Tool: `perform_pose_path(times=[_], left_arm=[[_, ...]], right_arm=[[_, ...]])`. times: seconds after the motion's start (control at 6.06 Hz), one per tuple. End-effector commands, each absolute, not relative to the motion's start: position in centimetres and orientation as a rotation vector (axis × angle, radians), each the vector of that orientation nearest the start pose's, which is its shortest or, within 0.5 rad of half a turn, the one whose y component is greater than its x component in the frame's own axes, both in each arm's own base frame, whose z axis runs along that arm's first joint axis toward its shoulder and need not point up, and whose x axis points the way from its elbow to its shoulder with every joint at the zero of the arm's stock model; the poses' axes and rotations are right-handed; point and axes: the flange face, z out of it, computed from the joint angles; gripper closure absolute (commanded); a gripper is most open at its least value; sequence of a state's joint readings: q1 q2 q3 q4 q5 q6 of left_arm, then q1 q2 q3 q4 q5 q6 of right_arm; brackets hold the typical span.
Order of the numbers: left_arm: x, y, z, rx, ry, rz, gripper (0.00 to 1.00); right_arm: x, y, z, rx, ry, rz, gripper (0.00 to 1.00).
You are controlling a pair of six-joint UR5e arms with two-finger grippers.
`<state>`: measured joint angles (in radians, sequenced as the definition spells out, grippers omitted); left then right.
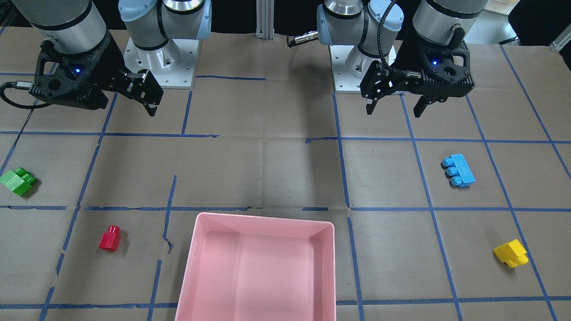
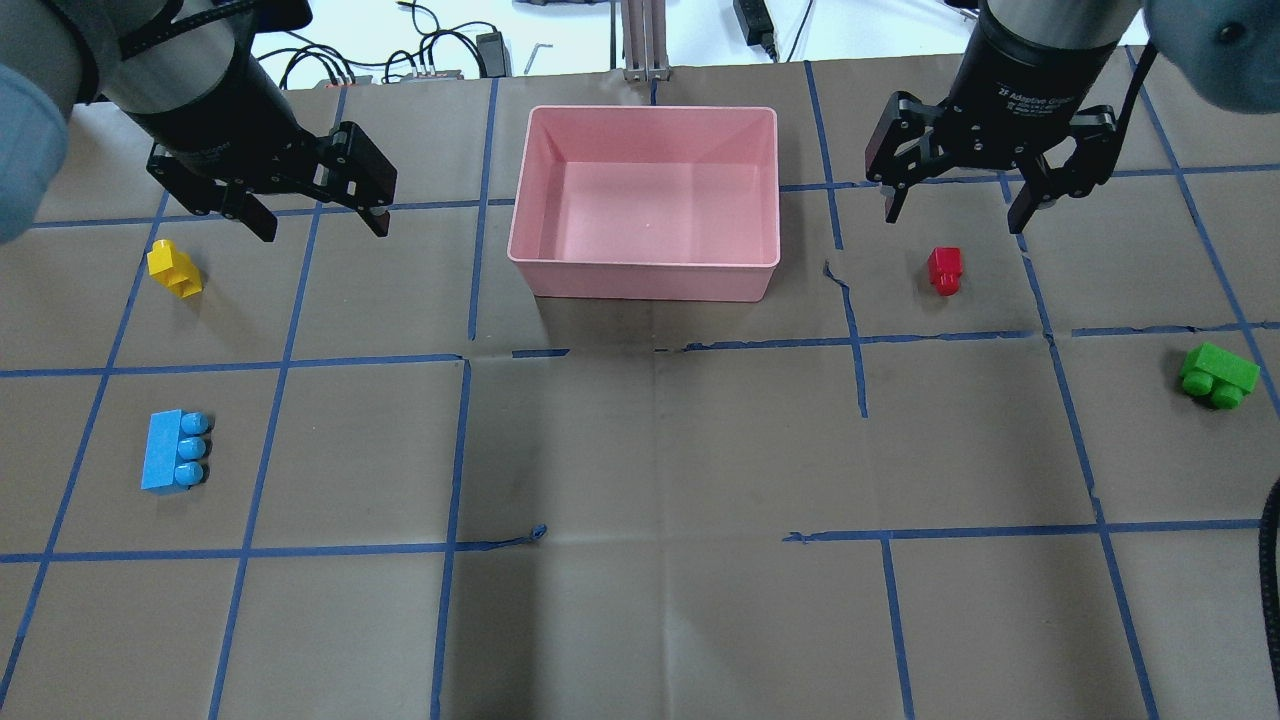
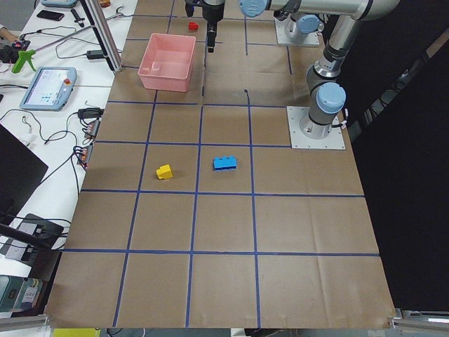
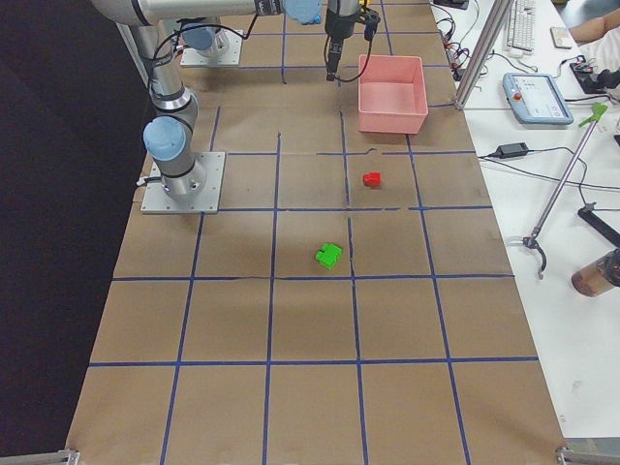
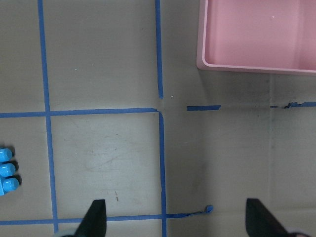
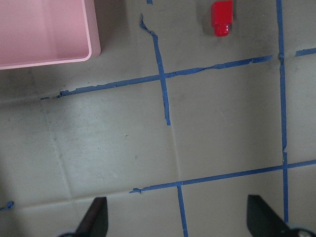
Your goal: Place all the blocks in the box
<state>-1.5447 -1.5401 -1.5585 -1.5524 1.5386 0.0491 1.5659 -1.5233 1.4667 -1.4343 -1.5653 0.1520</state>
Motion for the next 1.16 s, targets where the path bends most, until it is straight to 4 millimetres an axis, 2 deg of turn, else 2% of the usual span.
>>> perform_pose_path(times=[0.0, 0.99], left_arm=[[-12.38, -48.78, 51.09, 0.038, 3.170, -0.099, 0.01], [-12.39, -48.61, 51.30, 0.038, 3.169, -0.104, 0.01]], right_arm=[[12.88, -50.46, 50.22, 0.243, 3.134, 0.123, 0.00], [12.51, -50.63, 50.20, 0.255, 3.123, 0.116, 0.00]])
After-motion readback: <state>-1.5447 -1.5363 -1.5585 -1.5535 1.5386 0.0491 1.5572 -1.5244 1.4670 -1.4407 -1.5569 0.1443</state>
